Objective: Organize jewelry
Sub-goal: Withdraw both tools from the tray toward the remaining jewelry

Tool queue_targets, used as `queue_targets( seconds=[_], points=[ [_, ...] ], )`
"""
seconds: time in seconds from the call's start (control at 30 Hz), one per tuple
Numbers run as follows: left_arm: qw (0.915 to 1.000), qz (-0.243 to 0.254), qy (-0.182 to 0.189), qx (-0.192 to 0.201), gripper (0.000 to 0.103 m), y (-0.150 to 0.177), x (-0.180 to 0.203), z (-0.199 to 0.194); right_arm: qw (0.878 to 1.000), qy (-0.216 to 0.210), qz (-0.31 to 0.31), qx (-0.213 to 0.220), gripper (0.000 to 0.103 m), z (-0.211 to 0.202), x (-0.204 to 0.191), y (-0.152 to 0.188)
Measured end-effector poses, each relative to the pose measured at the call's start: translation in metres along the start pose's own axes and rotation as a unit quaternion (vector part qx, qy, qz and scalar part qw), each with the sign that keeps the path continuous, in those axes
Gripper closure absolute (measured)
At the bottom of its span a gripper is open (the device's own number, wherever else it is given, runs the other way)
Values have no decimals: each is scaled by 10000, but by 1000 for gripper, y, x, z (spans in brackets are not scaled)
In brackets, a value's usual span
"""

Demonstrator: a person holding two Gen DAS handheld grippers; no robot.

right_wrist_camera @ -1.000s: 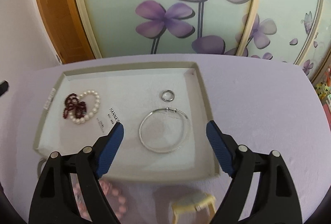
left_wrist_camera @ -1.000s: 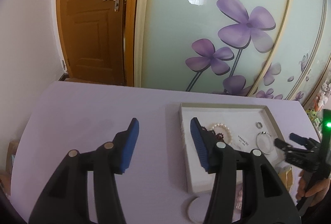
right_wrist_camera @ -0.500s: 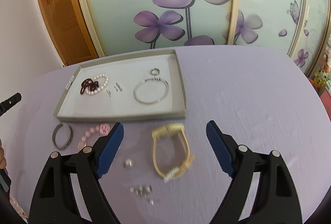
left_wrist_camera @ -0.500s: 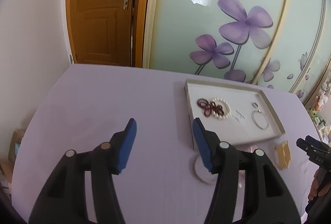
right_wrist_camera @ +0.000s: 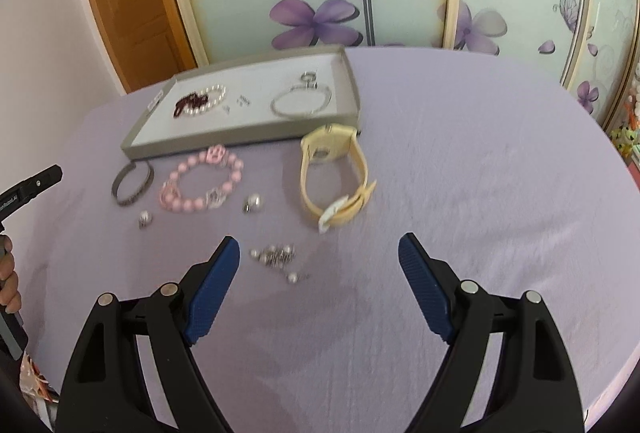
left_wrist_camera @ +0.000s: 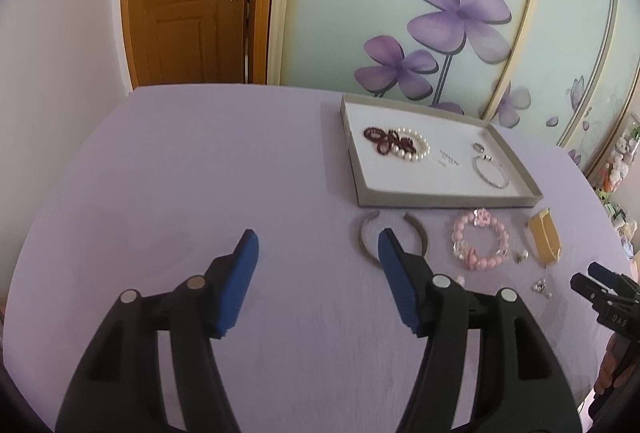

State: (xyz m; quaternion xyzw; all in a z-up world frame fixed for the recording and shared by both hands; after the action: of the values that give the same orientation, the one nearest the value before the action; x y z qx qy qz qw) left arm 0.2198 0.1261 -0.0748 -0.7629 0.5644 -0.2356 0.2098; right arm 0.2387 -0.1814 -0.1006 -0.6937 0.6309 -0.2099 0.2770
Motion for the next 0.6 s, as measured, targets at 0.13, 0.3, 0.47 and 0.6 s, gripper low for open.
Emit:
queue_targets(
  seconds=[0.13,0.3,0.47,0.6],
  points=[
    [10000,-3,-30,-49,38,6,-1,2,9998,14,-45,-180,25,12,-9,13],
    [10000,52,-26,-77,37,10,0,5,9996,72,-196,-200,25,19,-21,20],
    [9999,58,-36,-120,37,13,-1,9,9993,198,-263,-192,27,26,-24,19],
    [9998,61,-59,-152,37,15,-2,12,9991,255,-229,-238,31,32,-21,19]
  ],
)
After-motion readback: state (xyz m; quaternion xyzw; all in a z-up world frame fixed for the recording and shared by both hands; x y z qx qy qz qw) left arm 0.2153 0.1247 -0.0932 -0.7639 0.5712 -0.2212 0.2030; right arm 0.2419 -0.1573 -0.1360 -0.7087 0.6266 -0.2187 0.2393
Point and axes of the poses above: each gripper's, at about its wrist camera, not at the fingertips, and z roughly the way its jaws point, x to its right, y to its underside, the point moved 9 cm from there along z, roughly the way its jaws point, and after that the axes turned 9 degrees about -x, right-handed, at the moved point
